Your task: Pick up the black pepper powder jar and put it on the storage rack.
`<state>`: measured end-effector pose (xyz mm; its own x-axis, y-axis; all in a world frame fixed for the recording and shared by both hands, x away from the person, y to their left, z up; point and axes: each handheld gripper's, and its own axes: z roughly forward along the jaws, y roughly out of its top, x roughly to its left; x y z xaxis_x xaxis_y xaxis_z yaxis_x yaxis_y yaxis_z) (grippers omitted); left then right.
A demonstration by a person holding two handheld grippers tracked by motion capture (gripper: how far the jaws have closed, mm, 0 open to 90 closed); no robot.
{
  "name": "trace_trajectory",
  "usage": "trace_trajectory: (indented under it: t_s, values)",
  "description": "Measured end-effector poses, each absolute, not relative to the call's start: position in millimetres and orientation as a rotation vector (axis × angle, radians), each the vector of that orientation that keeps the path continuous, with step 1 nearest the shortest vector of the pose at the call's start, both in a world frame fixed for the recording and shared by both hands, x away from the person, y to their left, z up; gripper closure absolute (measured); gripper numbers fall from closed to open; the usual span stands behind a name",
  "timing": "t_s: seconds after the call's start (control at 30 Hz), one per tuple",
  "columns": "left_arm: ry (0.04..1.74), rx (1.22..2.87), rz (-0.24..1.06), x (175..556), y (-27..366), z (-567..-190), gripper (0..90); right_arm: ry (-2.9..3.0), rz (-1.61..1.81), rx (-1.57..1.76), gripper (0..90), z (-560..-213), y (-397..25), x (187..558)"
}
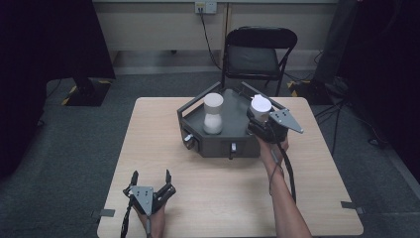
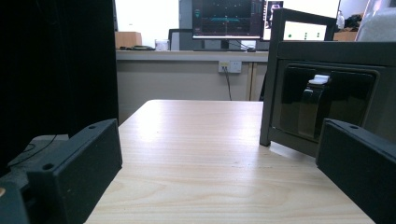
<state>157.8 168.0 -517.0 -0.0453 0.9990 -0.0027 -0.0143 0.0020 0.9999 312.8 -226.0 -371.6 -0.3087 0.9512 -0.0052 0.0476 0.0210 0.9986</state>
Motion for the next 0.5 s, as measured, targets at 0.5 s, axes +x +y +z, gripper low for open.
trace_trajectory:
  t_s: [0.5]
  values:
    - [1.233,1.175,1.247,157.8,168.1,-517.0,0.1,1.517,1.43,1.079,11.8,-370.9,-231.5,315.9]
